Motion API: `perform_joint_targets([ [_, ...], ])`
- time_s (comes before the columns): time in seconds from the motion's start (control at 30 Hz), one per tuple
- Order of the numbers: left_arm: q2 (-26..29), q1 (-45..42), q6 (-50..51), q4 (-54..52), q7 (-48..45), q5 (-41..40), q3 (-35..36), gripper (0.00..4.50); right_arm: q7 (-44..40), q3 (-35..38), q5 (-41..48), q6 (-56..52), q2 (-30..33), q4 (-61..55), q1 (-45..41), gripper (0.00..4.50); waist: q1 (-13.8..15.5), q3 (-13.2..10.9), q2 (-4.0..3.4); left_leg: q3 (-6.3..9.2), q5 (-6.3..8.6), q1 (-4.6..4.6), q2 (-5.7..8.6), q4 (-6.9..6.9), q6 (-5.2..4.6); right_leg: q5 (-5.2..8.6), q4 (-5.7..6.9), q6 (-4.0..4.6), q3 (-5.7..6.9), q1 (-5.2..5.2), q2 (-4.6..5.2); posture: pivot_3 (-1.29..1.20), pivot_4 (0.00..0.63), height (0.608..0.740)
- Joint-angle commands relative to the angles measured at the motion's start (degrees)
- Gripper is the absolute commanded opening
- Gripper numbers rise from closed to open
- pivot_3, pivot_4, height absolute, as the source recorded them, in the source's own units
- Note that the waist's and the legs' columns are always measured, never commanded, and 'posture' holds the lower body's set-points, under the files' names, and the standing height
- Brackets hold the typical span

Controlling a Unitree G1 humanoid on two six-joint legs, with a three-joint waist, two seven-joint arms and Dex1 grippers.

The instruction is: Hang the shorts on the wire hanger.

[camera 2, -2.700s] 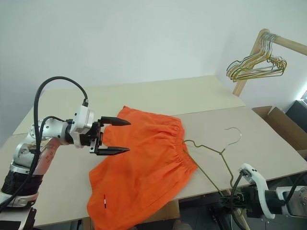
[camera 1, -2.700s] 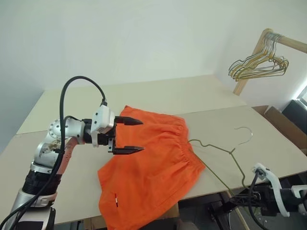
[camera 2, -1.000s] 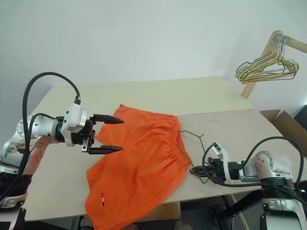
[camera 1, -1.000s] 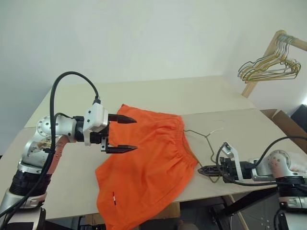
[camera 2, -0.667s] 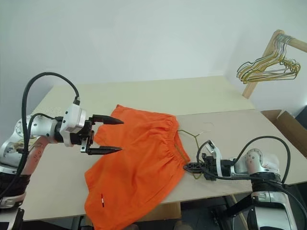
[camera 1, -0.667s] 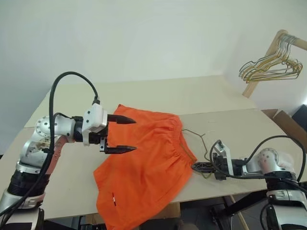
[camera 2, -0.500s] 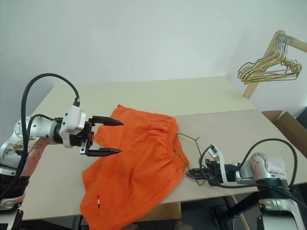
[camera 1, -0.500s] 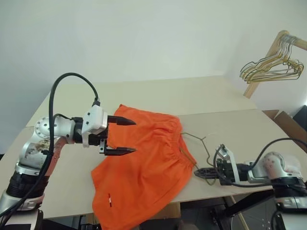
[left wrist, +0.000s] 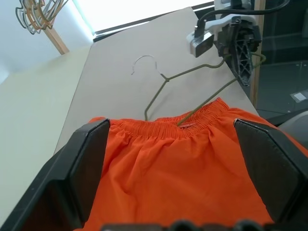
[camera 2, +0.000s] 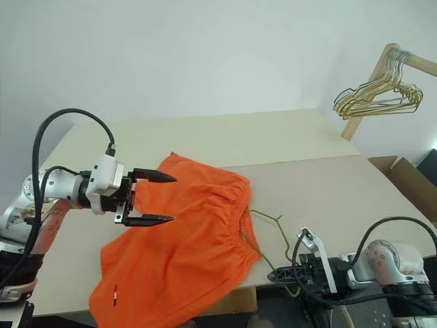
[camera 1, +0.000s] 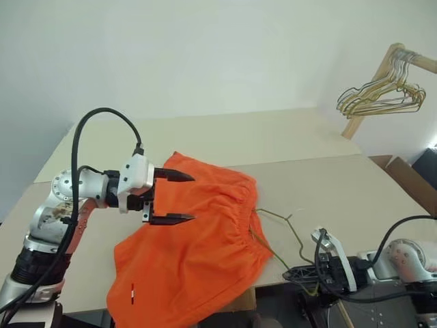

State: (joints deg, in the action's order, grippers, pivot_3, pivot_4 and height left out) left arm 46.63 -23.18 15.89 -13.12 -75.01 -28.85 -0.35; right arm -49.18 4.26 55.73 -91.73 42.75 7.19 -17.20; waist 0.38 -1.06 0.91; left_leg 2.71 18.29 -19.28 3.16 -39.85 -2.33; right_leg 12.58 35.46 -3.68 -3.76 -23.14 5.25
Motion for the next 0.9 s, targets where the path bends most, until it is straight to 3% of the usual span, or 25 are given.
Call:
perform_joint_targets([
  [0.03, 0.1, -1.9, -1.2, -0.2, -0.3, 0.5, 0.2, 4.47, 0.8, 1.4, -2.5, 1.7, -1.0, 5.5, -5.7, 0.00, 0.3, 0.0, 0.00, 0.03, 0.00, -0.02, 0.00, 0.01, 0.00, 0.00, -0.01, 0.00, 0.03, -0.02, -0.01, 0.06, 0.000, 0.740],
  [0.43, 1.3, 0.1, -0.8, -2.3, 0.7, 0.2, 1.7, 4.47, -4.4, -6.3, -7.5, 5.4, -5.5, 11.4, -9.9, 0.00, 0.8, 0.0, 0.01, 0.11, 0.00, -0.14, 0.01, 0.04, 0.01, -0.01, -0.15, 0.00, 0.11, -0.09, 0.04, 0.09, 0.000, 0.740],
  [0.77, 2.0, 0.7, -0.5, -3.3, 1.2, -0.3, 2.3, 4.47, -5.6, -3.7, -12.7, 11.5, -10.3, 24.0, -16.8, 0.00, 0.4, 0.0, 0.03, 0.12, -0.04, -0.02, 0.01, 0.08, 0.06, -0.06, -0.09, 0.07, 0.11, -0.04, -0.03, 0.12, 0.000, 0.740],
  [0.9, 1.7, -0.1, -0.5, -2.5, 1.1, 0.0, 1.7, 4.47, -5.4, -5.9, -14.1, 13.3, -11.5, 19.5, -15.6, 0.00, 0.4, 0.0, 0.03, 0.13, -0.04, -0.02, 0.00, 0.08, 0.07, -0.06, -0.09, 0.07, 0.11, -0.03, -0.03, 0.11, 0.000, 0.740],
])
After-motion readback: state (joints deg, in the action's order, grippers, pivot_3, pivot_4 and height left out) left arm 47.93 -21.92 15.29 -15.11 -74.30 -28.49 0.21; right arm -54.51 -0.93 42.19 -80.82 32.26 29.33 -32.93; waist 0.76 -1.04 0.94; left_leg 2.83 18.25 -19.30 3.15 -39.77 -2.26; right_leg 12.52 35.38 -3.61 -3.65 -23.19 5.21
